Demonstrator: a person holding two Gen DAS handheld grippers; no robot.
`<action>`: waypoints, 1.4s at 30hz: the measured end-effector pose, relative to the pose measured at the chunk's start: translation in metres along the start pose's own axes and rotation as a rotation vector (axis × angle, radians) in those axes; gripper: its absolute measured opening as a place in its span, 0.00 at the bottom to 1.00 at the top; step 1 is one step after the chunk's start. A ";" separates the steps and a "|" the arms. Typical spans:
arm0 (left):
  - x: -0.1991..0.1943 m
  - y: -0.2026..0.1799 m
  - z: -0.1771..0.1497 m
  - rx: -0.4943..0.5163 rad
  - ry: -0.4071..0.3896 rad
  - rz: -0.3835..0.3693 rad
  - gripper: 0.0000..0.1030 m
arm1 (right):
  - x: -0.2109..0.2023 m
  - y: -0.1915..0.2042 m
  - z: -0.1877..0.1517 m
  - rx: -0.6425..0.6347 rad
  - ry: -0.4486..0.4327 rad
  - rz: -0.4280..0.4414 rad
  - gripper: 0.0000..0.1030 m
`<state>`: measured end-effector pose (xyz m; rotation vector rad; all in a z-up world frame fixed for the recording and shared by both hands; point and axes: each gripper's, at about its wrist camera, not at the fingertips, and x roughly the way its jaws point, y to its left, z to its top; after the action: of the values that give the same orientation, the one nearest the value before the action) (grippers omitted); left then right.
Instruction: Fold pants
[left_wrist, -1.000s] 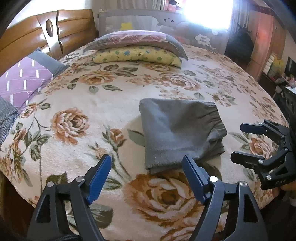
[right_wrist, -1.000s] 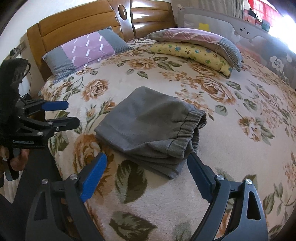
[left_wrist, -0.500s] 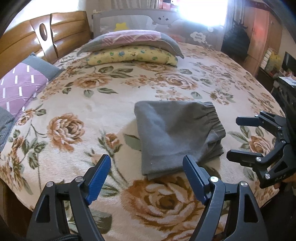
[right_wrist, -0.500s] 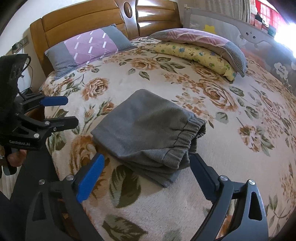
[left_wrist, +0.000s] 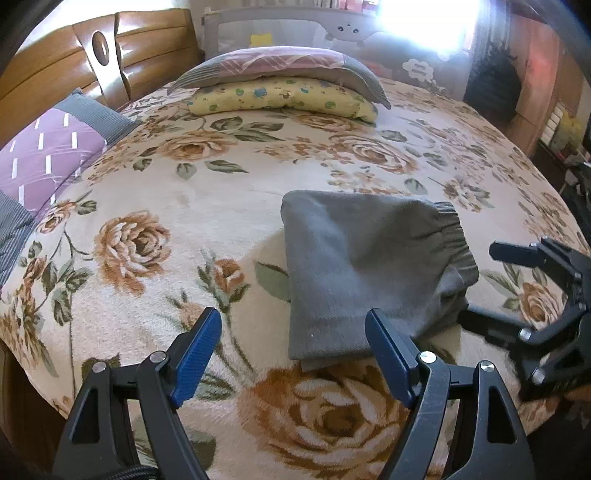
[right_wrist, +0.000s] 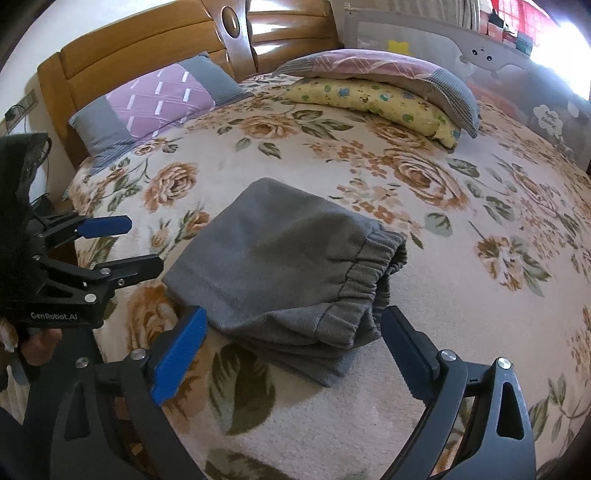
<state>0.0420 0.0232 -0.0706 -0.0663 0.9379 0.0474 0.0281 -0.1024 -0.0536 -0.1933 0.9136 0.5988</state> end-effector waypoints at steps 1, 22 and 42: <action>0.001 0.000 0.001 -0.002 0.000 0.006 0.78 | 0.001 0.004 0.000 -0.007 0.000 -0.012 0.92; 0.007 -0.001 -0.003 -0.058 0.013 0.061 0.78 | 0.001 -0.015 -0.010 0.279 -0.072 -0.153 0.95; 0.000 -0.004 -0.002 -0.057 0.002 0.051 0.78 | -0.008 -0.010 -0.011 0.281 -0.095 -0.135 0.95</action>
<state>0.0406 0.0190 -0.0712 -0.0954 0.9401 0.1213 0.0220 -0.1182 -0.0550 0.0264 0.8742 0.3471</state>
